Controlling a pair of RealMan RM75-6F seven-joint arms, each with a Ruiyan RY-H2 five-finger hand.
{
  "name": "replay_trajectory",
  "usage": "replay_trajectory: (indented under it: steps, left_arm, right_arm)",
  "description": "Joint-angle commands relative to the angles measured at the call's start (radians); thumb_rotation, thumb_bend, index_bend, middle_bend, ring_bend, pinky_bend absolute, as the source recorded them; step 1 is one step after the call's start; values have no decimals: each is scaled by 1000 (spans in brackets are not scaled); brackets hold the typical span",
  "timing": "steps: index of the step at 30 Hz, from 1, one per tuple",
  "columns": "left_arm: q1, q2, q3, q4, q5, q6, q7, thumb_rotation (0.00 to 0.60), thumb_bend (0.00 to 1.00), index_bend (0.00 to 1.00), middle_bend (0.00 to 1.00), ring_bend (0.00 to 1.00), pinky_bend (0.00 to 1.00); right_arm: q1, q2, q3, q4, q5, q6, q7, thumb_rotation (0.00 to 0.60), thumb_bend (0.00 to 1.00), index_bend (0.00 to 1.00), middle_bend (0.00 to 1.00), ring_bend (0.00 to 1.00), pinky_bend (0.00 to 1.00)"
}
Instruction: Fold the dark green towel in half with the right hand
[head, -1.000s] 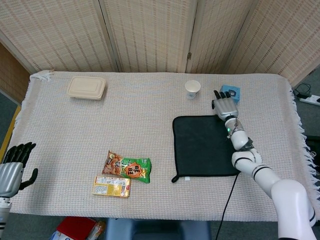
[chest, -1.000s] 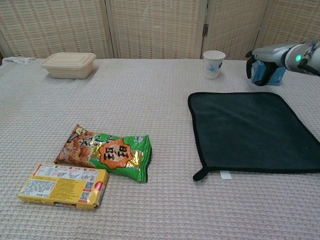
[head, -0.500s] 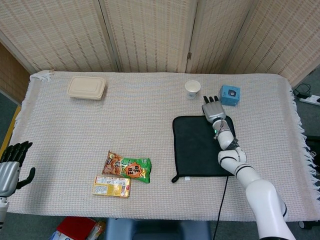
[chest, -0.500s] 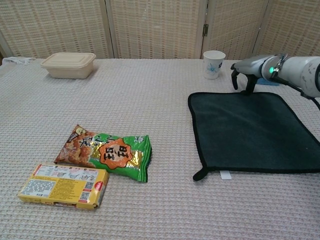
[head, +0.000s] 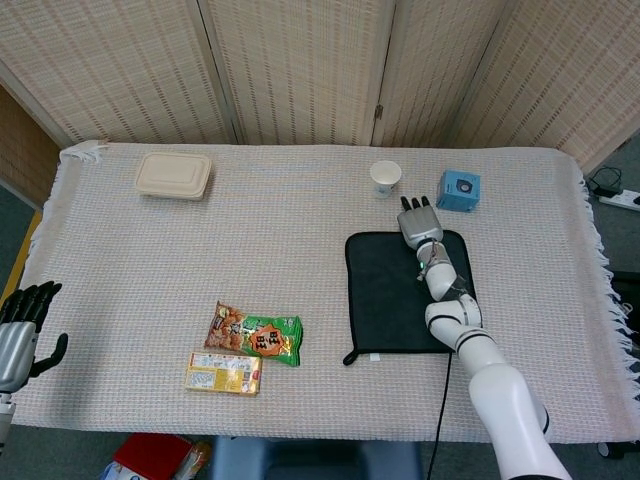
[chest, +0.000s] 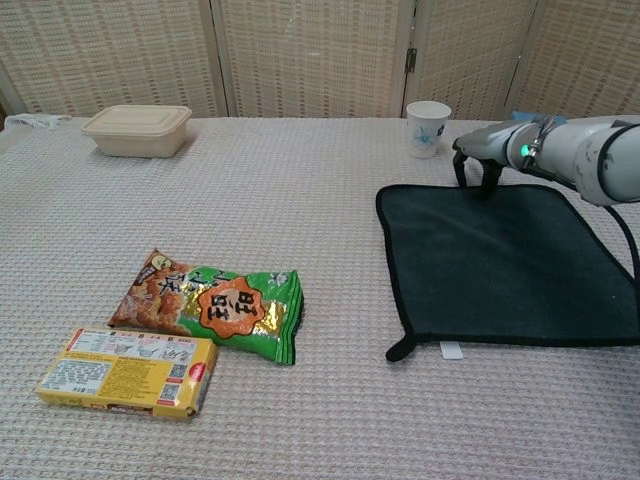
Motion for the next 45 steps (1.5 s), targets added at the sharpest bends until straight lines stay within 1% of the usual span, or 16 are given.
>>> replay_trajectory:
  steps: [1, 8, 11, 19, 26, 30, 33, 36, 40, 45]
  left_arm:
    - [0, 0, 1, 0, 1, 0, -1, 600, 542, 54, 107, 9, 0]
    - [-1, -2, 2, 2, 3, -2, 2, 600, 542, 56, 107, 8, 0]
    - [-2, -2, 3, 3, 4, -2, 1, 600, 542, 56, 107, 9, 0]
    - [0, -2, 2, 5, 7, 4, -3, 600, 542, 53, 107, 8, 0]
    - [0, -1, 4, 6, 11, 5, -6, 600, 542, 42, 107, 8, 0]
    - [-1, -6, 8, 6, 18, 4, 2, 600, 542, 37, 107, 8, 0]
    - [-2, -11, 11, 5, 21, 3, 13, 600, 542, 35, 107, 7, 0]
    - [-3, -16, 13, 3, 24, 4, 25, 600, 542, 34, 107, 8, 0]
    - [-1, -22, 17, -2, 31, 11, 41, 600, 542, 34, 107, 8, 0]
    - [1, -26, 22, -7, 40, 17, 55, 600, 542, 34, 107, 7, 0]
  right_arm:
    - [-2, -2, 1, 6, -9, 0, 10, 600, 496, 440, 34, 0, 0]
    - [-9, -8, -1, 15, -34, 19, 25, 600, 508, 540, 71, 34, 1]
    - [-12, -12, -2, 15, -46, 34, 34, 600, 508, 573, 91, 55, 18]
    - [-22, -19, -2, 14, -72, 69, 61, 600, 514, 626, 133, 85, 65]
    - [-47, 13, -9, -42, -104, 139, 119, 600, 516, 643, 149, 98, 83]
    - [-125, 90, -58, -172, -174, 271, 169, 600, 516, 643, 150, 99, 84]
    - [-198, 176, -98, -318, -224, 373, 190, 600, 516, 643, 150, 100, 83]
    - [-257, 250, -128, -449, -253, 446, 181, 600, 515, 643, 150, 100, 83]
    - [-333, 348, -172, -632, -278, 527, 119, 600, 517, 643, 154, 99, 83]
    - [-405, 434, -224, -804, -301, 598, 18, 600, 516, 643, 155, 99, 83]
